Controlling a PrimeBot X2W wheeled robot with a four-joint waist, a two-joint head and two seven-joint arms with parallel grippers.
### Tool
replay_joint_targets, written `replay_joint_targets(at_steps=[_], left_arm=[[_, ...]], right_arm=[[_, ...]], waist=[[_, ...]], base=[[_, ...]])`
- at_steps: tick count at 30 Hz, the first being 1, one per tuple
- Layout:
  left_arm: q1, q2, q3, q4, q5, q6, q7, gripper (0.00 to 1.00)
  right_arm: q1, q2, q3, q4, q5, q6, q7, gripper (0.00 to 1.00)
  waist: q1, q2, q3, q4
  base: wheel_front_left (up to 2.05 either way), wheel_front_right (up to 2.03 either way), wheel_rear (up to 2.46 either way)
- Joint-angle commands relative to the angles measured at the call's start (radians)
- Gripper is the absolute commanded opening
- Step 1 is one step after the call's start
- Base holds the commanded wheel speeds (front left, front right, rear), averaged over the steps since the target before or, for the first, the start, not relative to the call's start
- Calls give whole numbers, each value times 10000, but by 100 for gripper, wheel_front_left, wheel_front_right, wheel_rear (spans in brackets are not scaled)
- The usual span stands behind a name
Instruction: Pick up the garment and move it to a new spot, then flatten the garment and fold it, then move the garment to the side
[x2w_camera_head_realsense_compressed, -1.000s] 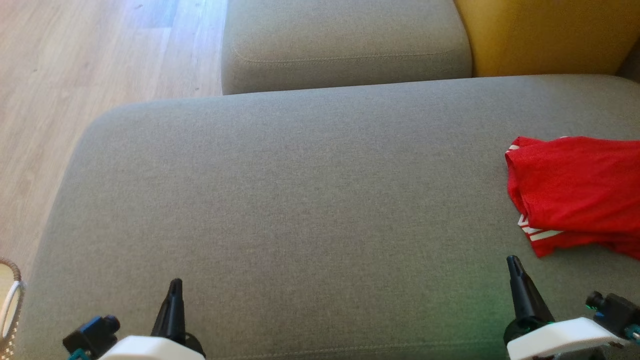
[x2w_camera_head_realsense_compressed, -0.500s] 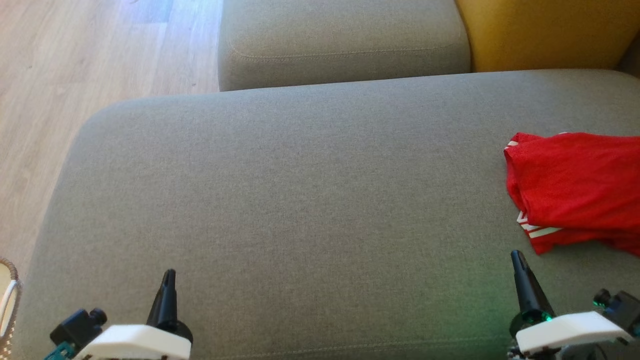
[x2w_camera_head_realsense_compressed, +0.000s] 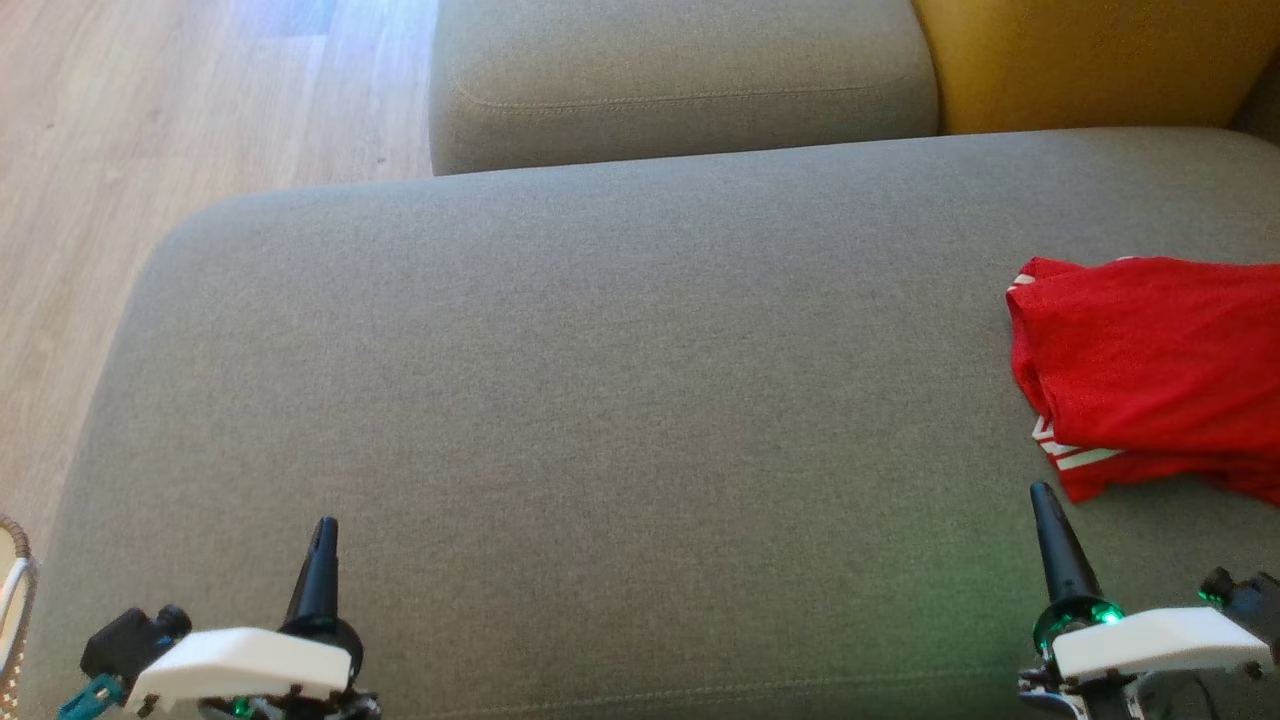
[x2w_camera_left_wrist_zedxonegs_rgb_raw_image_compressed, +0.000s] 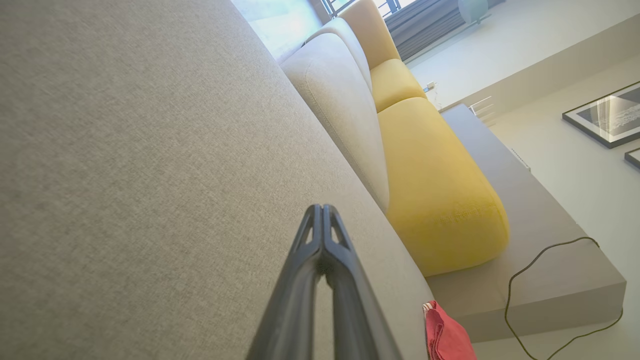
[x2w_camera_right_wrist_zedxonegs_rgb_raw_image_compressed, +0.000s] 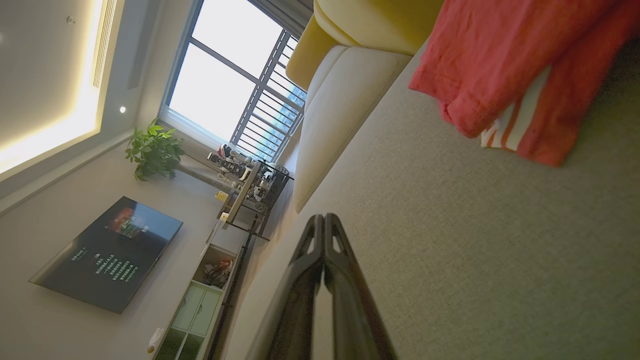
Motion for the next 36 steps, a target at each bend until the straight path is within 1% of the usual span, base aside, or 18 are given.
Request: replay_joint_targets(at_steps=[1, 36], left_arm=[[-597, 161, 308, -255, -245, -79, 57, 0], [-1642, 132, 1212, 346, -4183, -648, 1041, 0]], right_arm=[[-658, -213, 67, -284, 280, -2, 89, 0], [-1450, -238, -136, -14, 4280, -3, 1086, 0]], waist=[[0, 0, 8, -4], [0, 0, 292, -148]], base=[[0, 0, 0], [0, 0, 0]])
